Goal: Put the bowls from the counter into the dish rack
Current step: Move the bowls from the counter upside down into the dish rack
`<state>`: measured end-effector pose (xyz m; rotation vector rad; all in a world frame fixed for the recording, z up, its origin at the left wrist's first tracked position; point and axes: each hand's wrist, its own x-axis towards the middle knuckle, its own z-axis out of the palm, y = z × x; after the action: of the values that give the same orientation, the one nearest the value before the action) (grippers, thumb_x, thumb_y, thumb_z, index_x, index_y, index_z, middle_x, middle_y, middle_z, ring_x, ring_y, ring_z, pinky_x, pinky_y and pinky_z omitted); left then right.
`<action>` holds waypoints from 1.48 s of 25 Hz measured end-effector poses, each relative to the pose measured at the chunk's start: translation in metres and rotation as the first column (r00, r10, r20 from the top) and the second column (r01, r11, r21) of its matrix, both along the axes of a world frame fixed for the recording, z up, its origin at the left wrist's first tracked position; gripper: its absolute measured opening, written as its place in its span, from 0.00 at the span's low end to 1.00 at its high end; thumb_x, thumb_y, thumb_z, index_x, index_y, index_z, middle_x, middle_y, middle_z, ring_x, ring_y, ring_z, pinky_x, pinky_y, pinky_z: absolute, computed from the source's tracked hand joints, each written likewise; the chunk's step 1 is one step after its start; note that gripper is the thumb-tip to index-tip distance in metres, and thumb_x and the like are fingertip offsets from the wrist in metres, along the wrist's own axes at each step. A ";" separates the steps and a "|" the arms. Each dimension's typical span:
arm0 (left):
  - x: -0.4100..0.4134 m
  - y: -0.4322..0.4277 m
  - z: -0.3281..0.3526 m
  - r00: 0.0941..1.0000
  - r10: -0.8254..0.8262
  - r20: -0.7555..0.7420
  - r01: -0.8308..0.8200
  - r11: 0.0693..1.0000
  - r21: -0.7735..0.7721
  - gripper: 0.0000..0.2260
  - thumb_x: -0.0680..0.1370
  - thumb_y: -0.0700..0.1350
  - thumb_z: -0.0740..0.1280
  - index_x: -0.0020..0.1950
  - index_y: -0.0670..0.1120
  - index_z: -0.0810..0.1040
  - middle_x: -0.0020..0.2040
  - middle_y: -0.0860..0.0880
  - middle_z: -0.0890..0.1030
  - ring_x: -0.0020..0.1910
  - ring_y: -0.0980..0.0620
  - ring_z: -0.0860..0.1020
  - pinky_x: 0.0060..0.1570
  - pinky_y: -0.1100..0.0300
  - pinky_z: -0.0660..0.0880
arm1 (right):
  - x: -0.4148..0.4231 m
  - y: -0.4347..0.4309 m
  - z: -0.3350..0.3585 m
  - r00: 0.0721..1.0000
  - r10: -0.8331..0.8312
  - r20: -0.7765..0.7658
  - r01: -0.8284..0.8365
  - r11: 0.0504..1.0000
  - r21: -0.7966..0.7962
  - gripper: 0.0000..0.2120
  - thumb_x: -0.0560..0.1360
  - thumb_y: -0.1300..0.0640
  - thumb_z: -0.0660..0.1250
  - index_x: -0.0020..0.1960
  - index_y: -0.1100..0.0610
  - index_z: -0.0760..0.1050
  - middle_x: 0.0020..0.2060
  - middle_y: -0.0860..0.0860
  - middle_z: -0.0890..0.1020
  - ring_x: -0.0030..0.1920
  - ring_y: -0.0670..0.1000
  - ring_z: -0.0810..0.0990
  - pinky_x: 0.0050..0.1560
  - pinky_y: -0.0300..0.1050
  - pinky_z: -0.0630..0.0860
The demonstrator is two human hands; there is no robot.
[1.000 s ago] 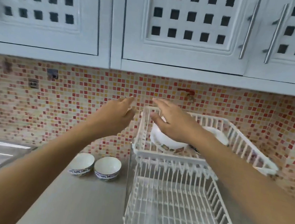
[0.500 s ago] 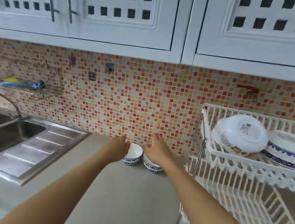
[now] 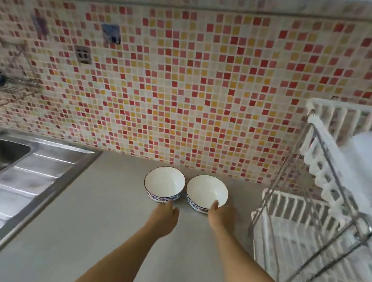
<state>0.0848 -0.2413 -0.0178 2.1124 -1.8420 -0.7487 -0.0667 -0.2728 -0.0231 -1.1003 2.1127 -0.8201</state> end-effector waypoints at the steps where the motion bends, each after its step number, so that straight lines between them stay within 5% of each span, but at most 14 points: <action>1: -0.003 -0.016 -0.010 0.999 -0.003 -0.036 0.003 1.000 0.021 0.18 0.81 0.46 0.54 0.68 0.37 0.67 0.66 0.36 0.74 0.64 0.39 0.72 0.60 0.53 0.69 | 0.000 -0.012 -0.010 1.000 -0.017 -0.006 0.017 1.000 -0.006 0.24 0.79 0.50 0.57 0.69 0.64 0.64 0.64 0.63 0.74 0.63 0.63 0.73 0.60 0.54 0.72; 5: -0.020 -0.055 -0.040 0.973 0.001 -0.231 0.012 0.998 0.054 0.18 0.81 0.42 0.55 0.70 0.36 0.64 0.68 0.37 0.71 0.66 0.41 0.71 0.61 0.56 0.67 | 0.001 -0.049 -0.041 0.990 -0.104 -0.091 0.108 0.993 0.042 0.26 0.78 0.45 0.57 0.64 0.65 0.71 0.59 0.64 0.78 0.58 0.64 0.77 0.57 0.53 0.74; 10: -0.034 -0.079 -0.058 0.906 0.088 -0.414 -0.059 0.995 0.084 0.19 0.82 0.46 0.55 0.70 0.38 0.60 0.67 0.39 0.73 0.65 0.40 0.73 0.57 0.58 0.68 | 0.003 -0.069 -0.057 0.990 -0.128 -0.059 0.132 0.987 0.088 0.16 0.72 0.66 0.62 0.58 0.71 0.74 0.54 0.67 0.80 0.55 0.66 0.79 0.52 0.53 0.75; 13: -0.039 -0.077 -0.064 0.901 0.167 -0.399 -0.143 0.986 0.088 0.23 0.81 0.44 0.56 0.74 0.39 0.56 0.70 0.39 0.71 0.67 0.38 0.71 0.65 0.52 0.68 | 0.009 -0.044 -0.066 0.982 -0.188 -0.016 0.187 0.982 -0.035 0.13 0.72 0.71 0.60 0.55 0.73 0.73 0.51 0.69 0.80 0.52 0.67 0.79 0.47 0.51 0.74; 16: -0.038 -0.063 -0.061 0.935 0.210 -0.286 -0.199 0.978 0.066 0.23 0.80 0.37 0.54 0.75 0.40 0.54 0.68 0.38 0.73 0.64 0.38 0.74 0.61 0.51 0.71 | 0.014 -0.008 -0.071 0.980 -0.199 0.006 0.197 0.964 -0.176 0.10 0.74 0.72 0.58 0.53 0.74 0.72 0.44 0.67 0.79 0.46 0.64 0.79 0.40 0.43 0.64; 20: -0.031 -0.029 -0.035 0.921 0.246 -0.301 -0.267 0.963 -0.031 0.23 0.79 0.33 0.51 0.74 0.42 0.56 0.65 0.37 0.74 0.61 0.37 0.75 0.57 0.50 0.72 | 0.025 0.025 -0.061 0.989 -0.150 0.007 0.145 0.944 -0.297 0.10 0.77 0.68 0.56 0.54 0.71 0.70 0.40 0.61 0.77 0.40 0.59 0.77 0.37 0.40 0.65; 24: -0.024 0.015 0.031 0.852 0.301 -0.428 -0.399 0.902 -0.161 0.20 0.80 0.35 0.51 0.71 0.45 0.60 0.57 0.38 0.79 0.52 0.38 0.78 0.51 0.50 0.76 | 0.033 0.066 0.005 0.998 -0.046 0.048 0.063 0.890 -0.453 0.17 0.79 0.64 0.56 0.67 0.63 0.66 0.62 0.59 0.75 0.59 0.58 0.77 0.52 0.43 0.74; 29: -0.015 0.091 0.134 0.689 0.094 -0.718 -0.503 0.776 -0.381 0.15 0.82 0.44 0.51 0.69 0.46 0.63 0.58 0.49 0.73 0.56 0.46 0.74 0.40 0.67 0.73 | 0.024 0.127 0.127 0.958 0.262 0.119 -0.112 0.720 -0.685 0.15 0.79 0.46 0.54 0.63 0.49 0.66 0.59 0.49 0.77 0.57 0.49 0.78 0.45 0.26 0.71; 33: -0.007 0.144 0.183 0.481 -0.102 -0.871 -0.458 0.818 -0.348 0.30 0.71 0.72 0.49 0.64 0.54 0.66 0.64 0.47 0.74 0.60 0.45 0.76 0.37 0.64 0.77 | 0.003 0.190 0.199 0.860 0.467 0.207 -0.186 0.663 -0.725 0.09 0.79 0.40 0.45 0.52 0.43 0.58 0.44 0.42 0.73 0.45 0.41 0.75 0.51 0.48 0.72; 35: -0.012 0.167 0.210 0.369 -0.153 -0.917 -0.432 0.845 -0.315 0.31 0.72 0.73 0.46 0.62 0.56 0.71 0.62 0.47 0.77 0.60 0.46 0.76 0.43 0.56 0.80 | -0.004 0.212 0.222 0.812 0.520 0.265 -0.186 0.661 -0.727 0.12 0.76 0.36 0.43 0.48 0.42 0.58 0.41 0.44 0.70 0.44 0.45 0.73 0.54 0.54 0.72; 37: -0.025 0.193 0.240 0.314 -0.228 -0.922 -0.413 0.841 -0.349 0.23 0.78 0.65 0.42 0.54 0.61 0.74 0.56 0.53 0.78 0.59 0.47 0.76 0.54 0.46 0.77 | -0.014 0.233 0.242 0.772 0.551 0.316 -0.145 0.637 -0.758 0.22 0.64 0.22 0.48 0.50 0.35 0.60 0.47 0.43 0.72 0.51 0.46 0.75 0.61 0.55 0.73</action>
<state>0.0602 -0.0487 0.2220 0.9162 -0.9841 -0.9810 -0.0811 -0.0401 0.2188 -1.4027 1.0335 -1.5734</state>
